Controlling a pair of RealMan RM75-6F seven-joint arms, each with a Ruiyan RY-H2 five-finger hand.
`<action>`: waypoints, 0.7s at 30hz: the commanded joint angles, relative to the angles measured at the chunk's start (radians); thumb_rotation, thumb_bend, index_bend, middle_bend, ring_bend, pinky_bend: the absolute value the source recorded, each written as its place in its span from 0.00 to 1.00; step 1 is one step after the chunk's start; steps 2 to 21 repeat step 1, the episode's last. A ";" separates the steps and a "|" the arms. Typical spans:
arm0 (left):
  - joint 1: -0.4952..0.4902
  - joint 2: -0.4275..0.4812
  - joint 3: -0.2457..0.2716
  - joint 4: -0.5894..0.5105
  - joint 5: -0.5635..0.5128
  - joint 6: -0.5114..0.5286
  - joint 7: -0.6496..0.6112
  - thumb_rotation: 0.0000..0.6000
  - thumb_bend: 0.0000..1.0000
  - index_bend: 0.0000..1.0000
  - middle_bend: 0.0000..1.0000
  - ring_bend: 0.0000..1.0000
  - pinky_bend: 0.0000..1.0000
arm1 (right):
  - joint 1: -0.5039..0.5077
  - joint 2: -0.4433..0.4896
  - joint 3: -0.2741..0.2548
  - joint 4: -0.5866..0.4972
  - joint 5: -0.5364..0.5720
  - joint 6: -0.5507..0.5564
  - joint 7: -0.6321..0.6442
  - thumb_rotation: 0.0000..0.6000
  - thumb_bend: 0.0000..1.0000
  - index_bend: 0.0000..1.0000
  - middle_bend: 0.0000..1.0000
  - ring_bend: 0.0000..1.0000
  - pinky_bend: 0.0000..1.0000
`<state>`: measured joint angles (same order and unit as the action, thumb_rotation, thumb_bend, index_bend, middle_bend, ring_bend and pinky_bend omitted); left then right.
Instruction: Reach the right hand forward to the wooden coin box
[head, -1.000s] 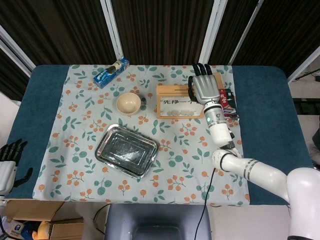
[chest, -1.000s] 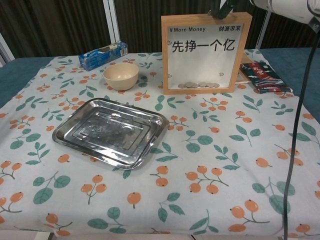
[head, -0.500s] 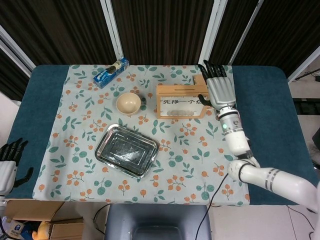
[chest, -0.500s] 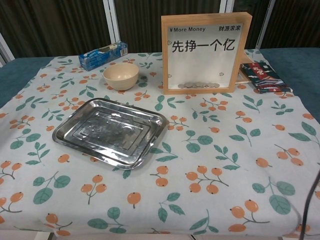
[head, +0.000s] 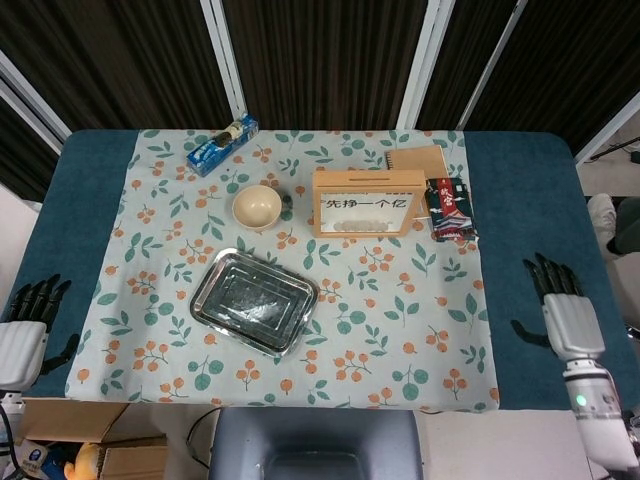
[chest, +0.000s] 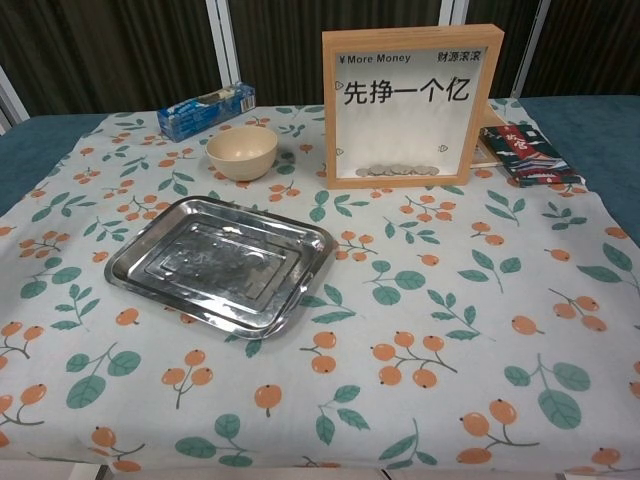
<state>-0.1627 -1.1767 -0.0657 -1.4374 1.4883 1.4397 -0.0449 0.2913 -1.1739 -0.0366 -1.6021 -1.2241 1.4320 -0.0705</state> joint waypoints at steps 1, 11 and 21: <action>-0.004 0.000 0.000 0.002 -0.002 -0.007 -0.002 1.00 0.36 0.00 0.00 0.00 0.00 | -0.066 -0.050 -0.012 0.044 -0.026 0.067 0.014 1.00 0.39 0.00 0.00 0.00 0.00; -0.004 0.000 0.000 0.002 -0.002 -0.007 -0.002 1.00 0.36 0.00 0.00 0.00 0.00 | -0.066 -0.050 -0.012 0.044 -0.026 0.067 0.014 1.00 0.39 0.00 0.00 0.00 0.00; -0.004 0.000 0.000 0.002 -0.002 -0.007 -0.002 1.00 0.36 0.00 0.00 0.00 0.00 | -0.066 -0.050 -0.012 0.044 -0.026 0.067 0.014 1.00 0.39 0.00 0.00 0.00 0.00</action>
